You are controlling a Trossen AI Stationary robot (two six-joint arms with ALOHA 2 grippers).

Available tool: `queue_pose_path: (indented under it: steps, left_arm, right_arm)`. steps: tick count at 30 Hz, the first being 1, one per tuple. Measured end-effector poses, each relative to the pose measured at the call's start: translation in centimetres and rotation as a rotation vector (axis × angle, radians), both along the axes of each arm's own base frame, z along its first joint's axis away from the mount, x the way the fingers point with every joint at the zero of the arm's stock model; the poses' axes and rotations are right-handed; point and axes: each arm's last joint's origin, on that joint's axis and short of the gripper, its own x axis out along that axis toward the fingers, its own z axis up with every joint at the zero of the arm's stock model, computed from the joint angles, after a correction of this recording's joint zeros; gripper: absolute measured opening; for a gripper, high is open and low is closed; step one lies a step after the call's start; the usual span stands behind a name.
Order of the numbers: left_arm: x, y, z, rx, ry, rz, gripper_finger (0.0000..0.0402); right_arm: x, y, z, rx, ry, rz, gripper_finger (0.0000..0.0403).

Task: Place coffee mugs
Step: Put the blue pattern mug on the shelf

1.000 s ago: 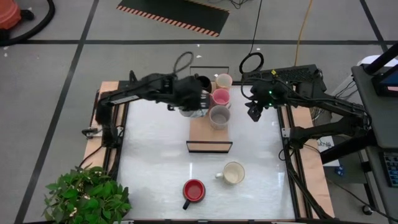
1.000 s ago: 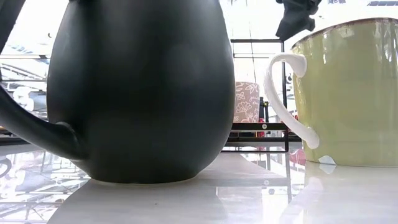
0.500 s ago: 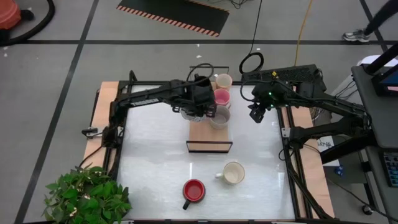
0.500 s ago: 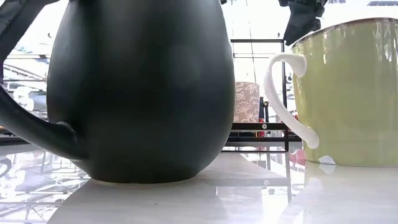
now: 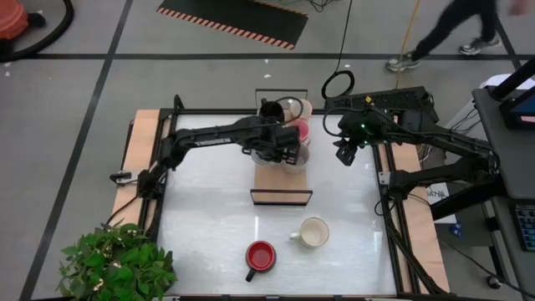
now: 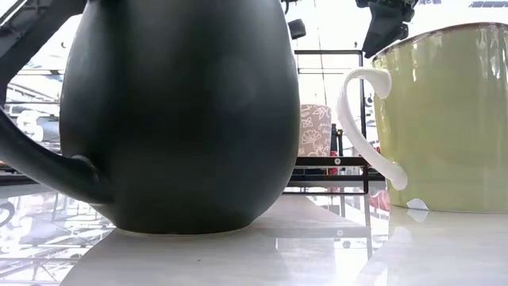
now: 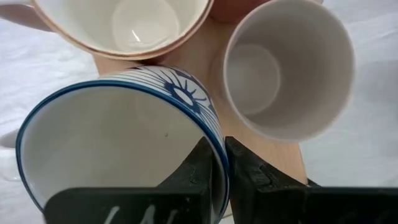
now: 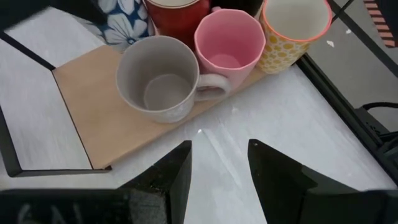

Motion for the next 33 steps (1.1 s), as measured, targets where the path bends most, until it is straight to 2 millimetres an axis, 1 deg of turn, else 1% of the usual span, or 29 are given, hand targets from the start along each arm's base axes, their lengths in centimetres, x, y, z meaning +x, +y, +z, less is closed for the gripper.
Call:
queue_pose_path:
  steps: [5,15,18,21,28,33]
  left_arm:
    - [0.58,0.11,-0.70,-0.005,-0.006,0.003,0.0048]
    - [0.60,0.13,-0.79,-0.004,-0.008,0.040,0.0059]
    - [0.61,0.13,-0.79,-0.005,-0.010,0.048,0.0070]
    - [0.64,0.14,-0.79,-0.006,-0.014,0.055,0.0095]
    - [0.67,0.19,-0.91,0.009,-0.007,0.058,0.0174]
    - [0.64,0.18,-0.76,0.010,-0.014,0.060,0.0208]
  right_arm:
    - [-0.03,0.01,-0.02,-0.008,0.009,0.012,0.0151]
    - [-0.17,0.05,-0.13,-0.019,0.036,0.039,0.0151]
    - [-0.17,0.05,-0.13,-0.026,0.040,0.050,0.0151]
    - [-0.17,0.05,-0.13,-0.028,0.041,0.054,0.0151]
    - [-0.17,0.05,-0.12,-0.032,0.043,0.060,0.0151]
    - [-0.15,0.05,-0.19,-0.030,0.044,0.062,0.0151]
